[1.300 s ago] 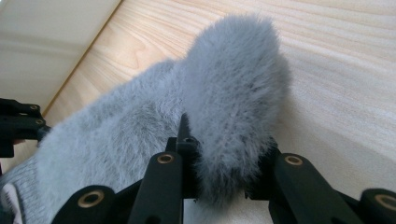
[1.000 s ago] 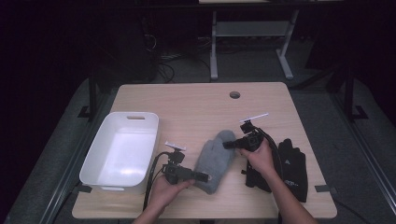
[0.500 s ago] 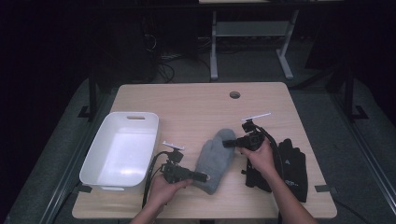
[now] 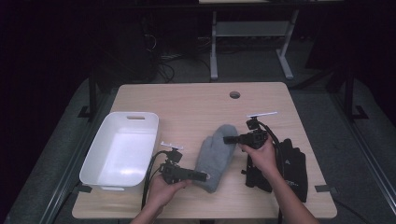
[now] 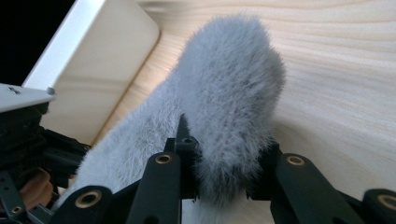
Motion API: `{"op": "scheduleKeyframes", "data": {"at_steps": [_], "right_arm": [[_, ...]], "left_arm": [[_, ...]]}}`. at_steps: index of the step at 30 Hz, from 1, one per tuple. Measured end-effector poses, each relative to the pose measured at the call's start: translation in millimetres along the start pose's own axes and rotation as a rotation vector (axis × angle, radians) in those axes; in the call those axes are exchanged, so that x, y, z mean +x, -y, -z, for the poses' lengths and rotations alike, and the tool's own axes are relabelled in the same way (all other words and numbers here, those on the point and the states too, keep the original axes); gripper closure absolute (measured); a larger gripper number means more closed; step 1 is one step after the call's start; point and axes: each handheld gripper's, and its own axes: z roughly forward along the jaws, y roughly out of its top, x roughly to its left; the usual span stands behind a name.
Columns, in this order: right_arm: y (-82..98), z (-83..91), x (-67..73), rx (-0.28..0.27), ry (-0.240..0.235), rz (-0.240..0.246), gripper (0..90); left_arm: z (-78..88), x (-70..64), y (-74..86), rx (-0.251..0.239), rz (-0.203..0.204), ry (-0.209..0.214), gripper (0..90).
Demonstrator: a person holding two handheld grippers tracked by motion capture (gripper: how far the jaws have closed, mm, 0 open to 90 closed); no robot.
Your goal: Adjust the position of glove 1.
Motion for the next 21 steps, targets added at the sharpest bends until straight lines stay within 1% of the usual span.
{"op": "scheduleKeyframes", "data": {"at_steps": [2, 4, 6, 8, 10, 12, 13, 15, 17, 20, 21], "right_arm": [[-0.5, 1.1, 0.7, -0.007, -0.009, -0.007, 70.9], [-0.8, 2.9, 0.9, -0.026, -0.037, -0.032, 70.9], [-1.3, 4.0, 1.3, -0.041, -0.051, -0.051, 70.9], [-1.6, 4.4, 1.5, -0.06, -0.059, -0.065, 70.6], [-1.9, 5.2, 1.8, -0.08, -0.078, -0.086, 70.6], [-2.5, 5.5, 2.6, -0.095, -0.082, -0.097, 70.6], [-2.6, 5.6, 2.5, -0.105, -0.094, -0.108, 70.6], [-2.8, 6.0, 2.2, -0.119, -0.104, -0.112, 70.6], [-3.3, 6.6, 3.9, -0.128, -0.115, -0.127, 70.6], [-4.3, 7.8, 6.1, -0.166, -0.139, -0.15, 69.7], [-5.0, 7.9, 7.7, -0.173, -0.135, -0.142, 69.7]], "left_arm": [[1.3, -0.9, 0.4, -0.009, -0.002, 0.003, 45.8], [1.8, -1.5, 1.2, -0.019, -0.003, 0.008, 46.1], [2.3, -2.3, 1.4, -0.021, -0.006, 0.013, 46.2], [1.2, -3.3, 2.1, -0.036, -0.005, 0.025, 46.3], [1.4, -4.2, 2.1, -0.04, -0.009, 0.03, 46.4], [2.5, -5.0, 1.5, -0.046, -0.009, 0.036, 46.4], [3.1, -5.3, 1.4, -0.054, -0.007, 0.039, 46.5], [5.2, -6.5, 0.7, -0.06, -0.009, 0.042, 46.4], [7.7, -8.7, 0.2, -0.069, -0.012, 0.043, 46.4], [11.6, -11.6, -0.8, -0.084, -0.025, 0.043, 46.4], [12.7, -12.3, -1.3, -0.083, -0.028, 0.041, 46.4]]}}
